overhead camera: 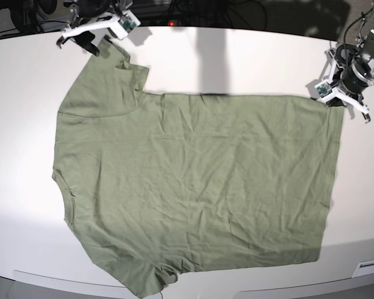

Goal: Fold the T-shirt properly

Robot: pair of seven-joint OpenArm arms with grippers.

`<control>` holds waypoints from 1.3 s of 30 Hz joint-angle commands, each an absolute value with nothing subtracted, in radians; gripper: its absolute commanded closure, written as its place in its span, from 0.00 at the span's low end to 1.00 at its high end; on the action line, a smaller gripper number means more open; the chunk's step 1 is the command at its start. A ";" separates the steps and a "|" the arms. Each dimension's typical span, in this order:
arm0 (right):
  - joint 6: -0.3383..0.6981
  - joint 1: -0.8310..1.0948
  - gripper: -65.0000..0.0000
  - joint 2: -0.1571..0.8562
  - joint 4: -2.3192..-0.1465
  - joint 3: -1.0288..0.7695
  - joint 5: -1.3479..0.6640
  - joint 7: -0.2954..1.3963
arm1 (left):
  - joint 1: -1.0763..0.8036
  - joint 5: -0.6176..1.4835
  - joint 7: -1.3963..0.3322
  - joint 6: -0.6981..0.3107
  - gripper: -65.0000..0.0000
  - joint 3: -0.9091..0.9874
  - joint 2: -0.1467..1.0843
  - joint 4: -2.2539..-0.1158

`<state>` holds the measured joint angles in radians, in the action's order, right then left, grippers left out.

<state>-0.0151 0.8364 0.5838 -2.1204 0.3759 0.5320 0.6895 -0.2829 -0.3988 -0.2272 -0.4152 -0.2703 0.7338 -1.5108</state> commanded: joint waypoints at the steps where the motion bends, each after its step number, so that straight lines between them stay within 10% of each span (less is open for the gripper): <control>1: -0.019 0.845 0.42 0.584 -2.137 0.359 0.514 0.691 | -0.288 -0.391 -0.230 -0.442 1.00 -0.270 0.746 -1.514; 39: 0.254 0.710 0.42 0.574 -1.989 0.273 0.178 0.624 | -0.288 -0.336 -0.242 -0.442 1.00 -0.270 0.746 -1.514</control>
